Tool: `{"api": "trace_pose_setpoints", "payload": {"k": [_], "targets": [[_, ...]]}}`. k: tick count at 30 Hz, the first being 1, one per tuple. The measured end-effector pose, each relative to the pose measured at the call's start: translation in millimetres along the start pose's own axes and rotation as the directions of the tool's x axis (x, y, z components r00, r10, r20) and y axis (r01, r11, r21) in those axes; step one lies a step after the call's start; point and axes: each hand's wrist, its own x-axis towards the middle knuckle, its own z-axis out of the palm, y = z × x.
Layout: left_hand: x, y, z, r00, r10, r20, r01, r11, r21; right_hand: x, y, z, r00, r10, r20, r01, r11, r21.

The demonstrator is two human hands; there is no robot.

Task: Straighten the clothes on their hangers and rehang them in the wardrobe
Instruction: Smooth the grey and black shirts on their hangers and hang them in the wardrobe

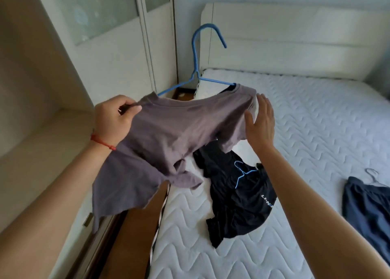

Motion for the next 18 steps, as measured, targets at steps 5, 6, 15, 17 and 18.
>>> {"api": "trace_pose_setpoints", "payload": {"k": [5, 6, 15, 17, 18], "targets": [[24.0, 32.2, -70.9, 0.996, 0.089, -0.030, -0.092, 0.992, -0.089, 2.0, -67.7, -45.5, 0.975, -0.149, -0.168, 0.140, 0.988, -0.063], [27.2, 42.6, -82.8, 0.994, 0.100, -0.032, -0.103, 0.989, -0.110, 1.2, -79.0, -56.2, 0.966, -0.176, -0.187, 0.162, 0.983, -0.088], [42.3, 118.1, -123.2, 0.977, 0.200, -0.077, -0.212, 0.951, -0.223, -34.2, -129.9, -171.4, 0.881, -0.256, -0.397, 0.185, 0.960, -0.208], [35.2, 138.3, -126.7, 0.972, 0.223, -0.071, -0.234, 0.944, -0.231, -48.3, -133.6, -202.5, 0.852, -0.258, -0.455, 0.168, 0.959, -0.230], [30.9, 148.4, -127.6, 0.972, 0.227, -0.067, -0.236, 0.941, -0.242, -56.3, -135.1, -217.7, 0.845, -0.256, -0.469, 0.160, 0.959, -0.235]]}}
